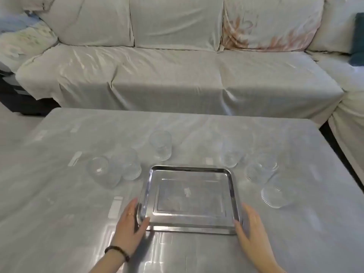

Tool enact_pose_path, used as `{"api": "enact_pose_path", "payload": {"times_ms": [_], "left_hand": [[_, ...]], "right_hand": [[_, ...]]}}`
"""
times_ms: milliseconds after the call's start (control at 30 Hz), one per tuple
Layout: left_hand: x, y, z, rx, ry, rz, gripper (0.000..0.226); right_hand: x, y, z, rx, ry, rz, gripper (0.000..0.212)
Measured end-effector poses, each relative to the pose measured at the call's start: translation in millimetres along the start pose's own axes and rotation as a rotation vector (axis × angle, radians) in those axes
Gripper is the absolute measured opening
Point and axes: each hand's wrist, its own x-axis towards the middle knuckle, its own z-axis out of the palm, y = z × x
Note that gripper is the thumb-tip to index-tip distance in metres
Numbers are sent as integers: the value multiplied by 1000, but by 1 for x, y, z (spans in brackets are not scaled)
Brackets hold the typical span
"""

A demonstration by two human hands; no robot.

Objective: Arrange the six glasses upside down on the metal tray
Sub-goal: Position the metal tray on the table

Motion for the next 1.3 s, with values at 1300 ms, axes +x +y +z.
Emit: {"api": "enact_pose_path", "payload": {"times_ms": [1300], "left_hand": [[28, -41, 25, 136, -13, 224, 109]], "right_hand": [[16, 11, 49, -207, 218, -188, 44]]}}
